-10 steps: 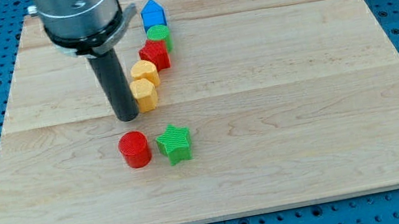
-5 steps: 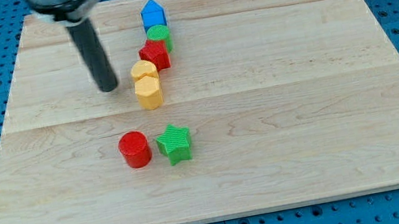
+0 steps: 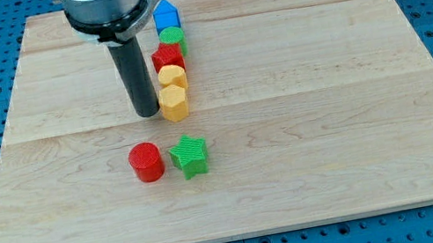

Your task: Place the green start into the red circle

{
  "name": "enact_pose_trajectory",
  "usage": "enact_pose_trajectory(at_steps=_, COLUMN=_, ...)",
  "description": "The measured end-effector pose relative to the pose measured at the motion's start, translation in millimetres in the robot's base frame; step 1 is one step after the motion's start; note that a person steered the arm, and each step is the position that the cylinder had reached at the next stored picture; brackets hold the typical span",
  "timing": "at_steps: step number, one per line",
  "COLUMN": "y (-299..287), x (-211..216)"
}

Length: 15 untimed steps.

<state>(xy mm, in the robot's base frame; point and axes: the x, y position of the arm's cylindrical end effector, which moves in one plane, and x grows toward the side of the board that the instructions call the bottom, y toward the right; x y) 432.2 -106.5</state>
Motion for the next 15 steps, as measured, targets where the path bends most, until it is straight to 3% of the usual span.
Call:
enact_pose_trajectory(at_steps=2, y=-53.8, x=114.0)
enact_pose_trajectory(at_steps=3, y=-18.8, x=119.9)
enact_pose_trajectory(at_steps=4, y=-7.3, x=85.4)
enact_pose_trajectory(at_steps=6, y=37.3, x=64.0)
enact_pose_trajectory(at_steps=7, y=9.0, x=114.2)
enact_pose_trajectory(at_steps=10, y=119.8, x=141.3)
enact_pose_trajectory(at_steps=12, y=74.0, x=130.5)
enact_pose_trajectory(at_steps=14, y=62.4, x=93.6)
enact_pose_trajectory(at_steps=15, y=50.9, x=95.9)
